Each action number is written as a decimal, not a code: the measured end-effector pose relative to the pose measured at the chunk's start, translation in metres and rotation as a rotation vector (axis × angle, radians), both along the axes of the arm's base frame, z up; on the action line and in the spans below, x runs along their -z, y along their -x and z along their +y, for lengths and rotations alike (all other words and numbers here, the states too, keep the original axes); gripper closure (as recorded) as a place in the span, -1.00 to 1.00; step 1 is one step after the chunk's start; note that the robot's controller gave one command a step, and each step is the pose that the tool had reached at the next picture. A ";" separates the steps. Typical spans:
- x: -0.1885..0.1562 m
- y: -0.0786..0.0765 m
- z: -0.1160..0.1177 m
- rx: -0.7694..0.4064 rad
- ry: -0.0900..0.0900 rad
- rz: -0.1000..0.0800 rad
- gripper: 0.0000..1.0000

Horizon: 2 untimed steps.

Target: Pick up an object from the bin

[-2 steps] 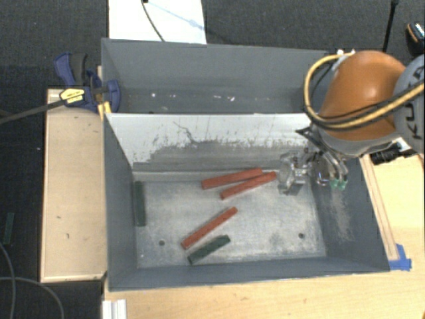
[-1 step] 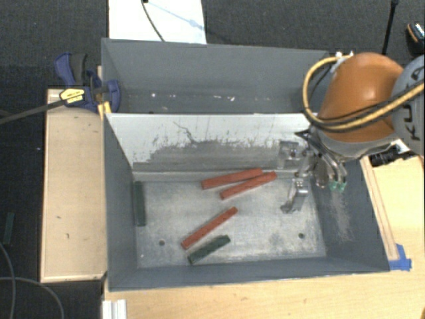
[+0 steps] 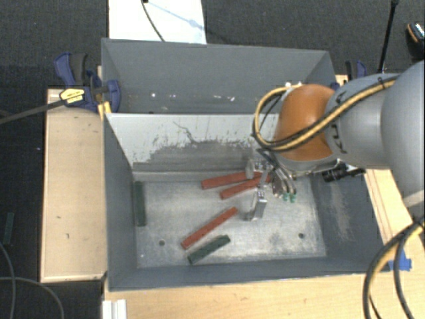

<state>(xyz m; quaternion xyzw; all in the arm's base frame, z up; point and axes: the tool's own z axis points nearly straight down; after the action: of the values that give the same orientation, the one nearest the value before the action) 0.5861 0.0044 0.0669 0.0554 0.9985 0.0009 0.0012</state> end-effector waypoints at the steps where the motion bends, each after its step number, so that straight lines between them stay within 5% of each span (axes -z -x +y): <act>1: -0.005 0.017 0.073 0.102 -0.002 0.003 -1.00; 2: -0.006 0.015 0.069 0.107 0.000 -0.004 1.00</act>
Offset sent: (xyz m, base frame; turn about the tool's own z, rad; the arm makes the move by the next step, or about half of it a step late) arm -0.0172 0.0683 0.0042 0.1072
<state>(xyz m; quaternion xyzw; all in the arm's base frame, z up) 0.5710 0.0730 0.0733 0.1085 0.9941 0.0009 0.0032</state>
